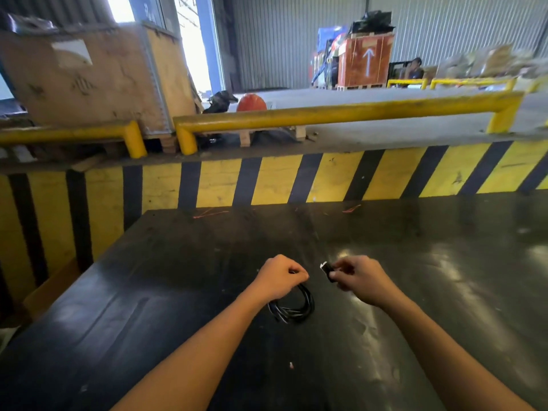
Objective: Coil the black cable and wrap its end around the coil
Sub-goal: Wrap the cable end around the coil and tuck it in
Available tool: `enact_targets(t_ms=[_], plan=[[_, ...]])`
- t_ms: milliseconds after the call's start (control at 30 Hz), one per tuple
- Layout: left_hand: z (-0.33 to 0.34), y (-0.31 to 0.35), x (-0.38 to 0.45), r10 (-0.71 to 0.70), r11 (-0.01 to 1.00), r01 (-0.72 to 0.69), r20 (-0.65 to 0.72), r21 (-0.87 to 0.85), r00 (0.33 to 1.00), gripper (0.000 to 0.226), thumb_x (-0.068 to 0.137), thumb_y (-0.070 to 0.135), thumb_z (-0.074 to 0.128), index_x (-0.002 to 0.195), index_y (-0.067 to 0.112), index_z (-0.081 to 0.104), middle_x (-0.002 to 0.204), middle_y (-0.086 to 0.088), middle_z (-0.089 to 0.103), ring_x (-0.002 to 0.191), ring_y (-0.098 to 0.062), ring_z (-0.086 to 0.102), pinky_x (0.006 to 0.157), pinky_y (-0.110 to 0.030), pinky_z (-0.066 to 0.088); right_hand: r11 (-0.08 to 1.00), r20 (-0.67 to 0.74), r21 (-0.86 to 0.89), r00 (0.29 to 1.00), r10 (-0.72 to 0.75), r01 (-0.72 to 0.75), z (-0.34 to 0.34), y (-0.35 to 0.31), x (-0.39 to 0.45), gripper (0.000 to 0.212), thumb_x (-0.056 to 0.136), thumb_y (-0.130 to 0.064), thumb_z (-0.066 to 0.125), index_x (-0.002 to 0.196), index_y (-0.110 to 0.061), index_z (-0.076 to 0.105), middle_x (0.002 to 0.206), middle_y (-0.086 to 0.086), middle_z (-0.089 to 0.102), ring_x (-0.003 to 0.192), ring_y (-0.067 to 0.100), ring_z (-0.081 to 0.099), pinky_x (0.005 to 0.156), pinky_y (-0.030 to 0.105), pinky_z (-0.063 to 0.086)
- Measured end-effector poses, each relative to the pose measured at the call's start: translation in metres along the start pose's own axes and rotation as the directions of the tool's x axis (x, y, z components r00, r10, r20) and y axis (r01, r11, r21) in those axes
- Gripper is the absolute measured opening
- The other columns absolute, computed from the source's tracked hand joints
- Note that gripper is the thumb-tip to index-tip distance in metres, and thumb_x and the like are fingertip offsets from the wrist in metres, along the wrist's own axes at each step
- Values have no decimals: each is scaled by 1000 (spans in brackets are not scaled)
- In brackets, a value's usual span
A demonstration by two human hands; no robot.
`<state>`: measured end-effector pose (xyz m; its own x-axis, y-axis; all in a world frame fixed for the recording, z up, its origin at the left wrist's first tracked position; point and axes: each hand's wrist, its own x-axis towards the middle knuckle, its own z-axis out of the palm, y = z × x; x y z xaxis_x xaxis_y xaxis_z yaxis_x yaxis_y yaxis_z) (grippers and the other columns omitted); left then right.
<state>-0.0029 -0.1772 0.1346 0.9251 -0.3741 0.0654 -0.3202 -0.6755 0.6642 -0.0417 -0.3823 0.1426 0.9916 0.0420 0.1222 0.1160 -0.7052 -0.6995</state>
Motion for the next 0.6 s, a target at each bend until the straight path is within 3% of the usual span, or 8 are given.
enact_targets(t_ms=[100, 200, 300, 367, 433, 600], plan=[[-20, 37, 11, 104, 994, -105, -25, -12, 994, 19, 86, 29, 65, 98, 18, 75, 89, 7, 74, 74, 5, 62, 69, -12, 45, 989, -26, -108, 994, -108, 105, -35, -27, 0, 16, 84, -22, 66, 98, -17, 70, 77, 1, 70, 68, 13, 66, 66, 30, 54], [-40, 66, 12, 185, 981, -186, -17, -63, 983, 18, 86, 29, 66, 97, 19, 75, 77, 16, 69, 71, 8, 62, 67, -12, 46, 950, -74, -232, 971, -229, 206, -61, -47, -2, 19, 84, -23, 66, 102, -18, 70, 85, -2, 66, 74, 8, 60, 64, 19, 45], [-53, 87, 8, 231, 966, -232, -26, -110, 973, 15, 86, 28, 66, 92, 19, 75, 78, -2, 72, 69, -7, 61, 70, -28, 50, 907, -102, -310, 938, -331, 287, -78, -63, -6, 23, 84, -24, 65, 106, -19, 69, 90, -1, 64, 80, 10, 56, 69, 19, 40], [-59, 98, 4, 242, 953, -243, -26, -182, 970, 14, 87, 29, 65, 89, 21, 75, 79, -5, 72, 66, -6, 59, 58, -19, 47, 888, -126, -331, 917, -377, 319, -84, -71, -12, 24, 85, -24, 64, 108, -21, 68, 90, -3, 61, 81, 9, 54, 71, 19, 39], [-65, 107, -1, 243, 939, -240, -21, -248, 970, 13, 88, 27, 64, 88, 20, 75, 69, 6, 68, 57, 4, 56, 47, -8, 39, 874, -156, -343, 897, -414, 343, -90, -76, -18, 25, 85, -23, 64, 110, -21, 68, 90, -4, 59, 81, 8, 53, 72, 19, 40], [-80, 128, -9, 311, 933, -301, 23, -196, 950, 13, 88, 17, 63, 90, 10, 75, 54, 18, 61, 48, 7, 50, 48, -4, 35, 859, -158, -330, 874, -460, 392, -100, -84, -30, 19, 90, -22, 58, 102, -18, 71, 88, 0, 65, 78, 10, 59, 67, 16, 42]])
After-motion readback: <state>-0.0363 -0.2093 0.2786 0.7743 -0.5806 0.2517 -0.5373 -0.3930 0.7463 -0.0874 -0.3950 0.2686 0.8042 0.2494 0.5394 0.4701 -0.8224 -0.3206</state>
